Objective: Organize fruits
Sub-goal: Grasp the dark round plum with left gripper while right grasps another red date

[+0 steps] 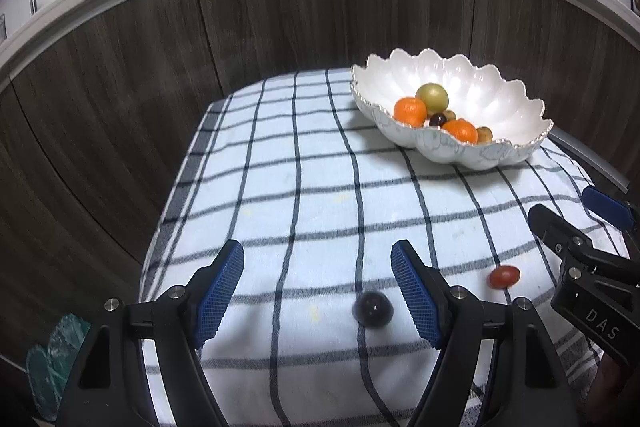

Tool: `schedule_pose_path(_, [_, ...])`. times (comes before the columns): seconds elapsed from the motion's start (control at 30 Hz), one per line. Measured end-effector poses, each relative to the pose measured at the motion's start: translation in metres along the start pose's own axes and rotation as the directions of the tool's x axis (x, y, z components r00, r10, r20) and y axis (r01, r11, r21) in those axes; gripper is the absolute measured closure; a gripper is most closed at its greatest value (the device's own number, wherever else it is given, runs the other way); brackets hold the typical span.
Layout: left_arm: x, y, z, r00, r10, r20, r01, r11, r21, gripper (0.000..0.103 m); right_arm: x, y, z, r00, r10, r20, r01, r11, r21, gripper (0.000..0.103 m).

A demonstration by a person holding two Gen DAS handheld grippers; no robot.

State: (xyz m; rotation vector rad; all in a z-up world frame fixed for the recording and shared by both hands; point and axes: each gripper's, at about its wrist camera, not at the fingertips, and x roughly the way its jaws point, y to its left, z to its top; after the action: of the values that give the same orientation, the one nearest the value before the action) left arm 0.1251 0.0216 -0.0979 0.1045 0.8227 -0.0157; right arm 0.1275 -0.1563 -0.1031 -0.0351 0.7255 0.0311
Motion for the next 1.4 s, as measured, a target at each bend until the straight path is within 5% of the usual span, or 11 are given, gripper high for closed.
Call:
schedule_pose_path(0.87, [0.021, -0.004, -0.027, 0.994, -0.064, -0.085, 0.064, 0.998, -0.012, 0.028, 0.018, 0.008, -0.023, 0.995, 0.039, -0.088, -0.042, 0.999, -0.029, 0.028])
schedule_pose_path(1.13, [0.023, -0.012, -0.029, 0.994, -0.080, -0.077, 0.081, 0.997, 0.011, 0.037, 0.020, 0.014, -0.028, 0.996, 0.034, -0.078, -0.039, 0.997, -0.068, 0.029])
schedule_pose_path(1.4, [0.029, -0.013, -0.030, 0.991, -0.101, -0.085, 0.102, 0.995, 0.001, 0.044, 0.031, 0.022, -0.035, 0.992, 0.057, -0.115, -0.068, 0.993, -0.097, 0.043])
